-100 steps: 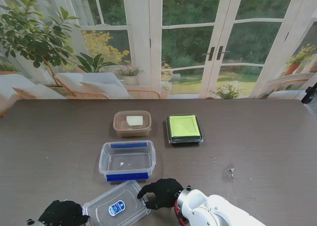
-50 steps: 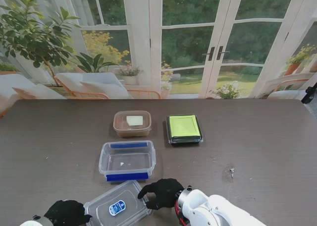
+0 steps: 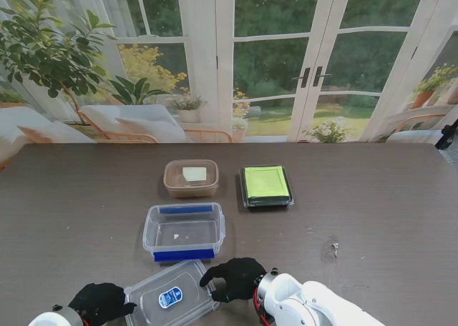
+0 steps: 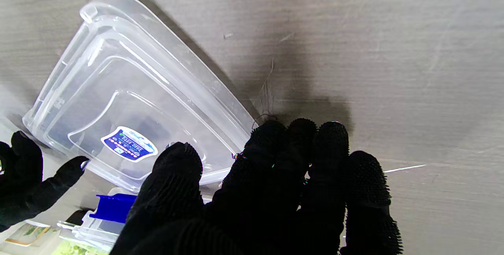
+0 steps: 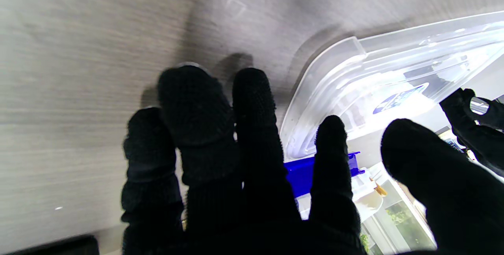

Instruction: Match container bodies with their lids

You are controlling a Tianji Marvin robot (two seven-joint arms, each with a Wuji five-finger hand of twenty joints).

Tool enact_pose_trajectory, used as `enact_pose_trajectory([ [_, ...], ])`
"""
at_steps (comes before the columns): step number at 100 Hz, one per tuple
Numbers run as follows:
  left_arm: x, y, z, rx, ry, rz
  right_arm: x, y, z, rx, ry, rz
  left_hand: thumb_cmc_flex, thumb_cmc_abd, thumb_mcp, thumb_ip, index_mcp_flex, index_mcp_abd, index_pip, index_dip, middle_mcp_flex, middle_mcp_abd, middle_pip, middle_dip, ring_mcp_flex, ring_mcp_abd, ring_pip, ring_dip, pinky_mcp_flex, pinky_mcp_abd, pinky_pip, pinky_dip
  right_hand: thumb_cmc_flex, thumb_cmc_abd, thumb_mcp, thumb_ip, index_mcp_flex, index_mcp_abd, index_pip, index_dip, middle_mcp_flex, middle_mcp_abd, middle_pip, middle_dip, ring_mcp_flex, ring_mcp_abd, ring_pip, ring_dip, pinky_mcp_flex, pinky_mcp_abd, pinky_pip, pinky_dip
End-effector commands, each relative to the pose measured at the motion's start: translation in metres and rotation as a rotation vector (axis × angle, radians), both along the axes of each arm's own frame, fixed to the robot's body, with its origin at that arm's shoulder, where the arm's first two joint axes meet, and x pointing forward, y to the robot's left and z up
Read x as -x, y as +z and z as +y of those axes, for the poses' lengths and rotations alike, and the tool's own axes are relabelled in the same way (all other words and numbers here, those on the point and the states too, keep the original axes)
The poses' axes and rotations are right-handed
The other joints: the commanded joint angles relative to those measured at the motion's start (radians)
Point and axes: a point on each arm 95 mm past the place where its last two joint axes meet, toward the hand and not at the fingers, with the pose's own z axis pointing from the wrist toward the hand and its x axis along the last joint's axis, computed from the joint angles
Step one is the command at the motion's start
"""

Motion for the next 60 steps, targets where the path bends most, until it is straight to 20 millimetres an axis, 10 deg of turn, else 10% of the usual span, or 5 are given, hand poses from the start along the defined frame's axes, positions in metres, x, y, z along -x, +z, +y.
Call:
enact_pose_trajectory([
  [1, -0.002, -0.002, -0.002, 0.011, -0.01, 0.012, 0.009, -0.014, -0.004, 0.032, 0.008, 0.045, 0.029, 0.055, -0.016, 0.023, -0.012, -0.018, -0.039, -0.023, -0.001, 0.011, 0.004, 0.011, -0.003, 0.038, 0.023, 0.018, -0.017, -0.01, 0.031, 0.014, -0.023, 0.042, 0.003, 0.029, 0.044, 0.185, 0.062, 0.023, 0.007, -0.002, -0.002, 0.007, 0.04, 0.004, -0.002, -0.001, 0.203, 0.001, 0.029, -0.009],
  [60, -0.015, 0.0, -0.002, 0.038, -0.014, -0.025, 0.015, -0.016, -0.009, 0.02, 0.024, 0.077, 0.028, 0.053, -0.017, 0.022, -0.014, -0.019, -0.038, -0.027, -0.004, 0.011, 0.001, 0.01, -0.006, 0.039, 0.017, 0.018, -0.021, -0.01, 0.026, 0.015, -0.023, 0.046, -0.006, 0.028, 0.045, 0.188, 0.061, 0.022, 0.004, 0.0, -0.001, 0.007, 0.039, 0.006, -0.007, -0.002, 0.199, 0.0, 0.027, -0.009],
])
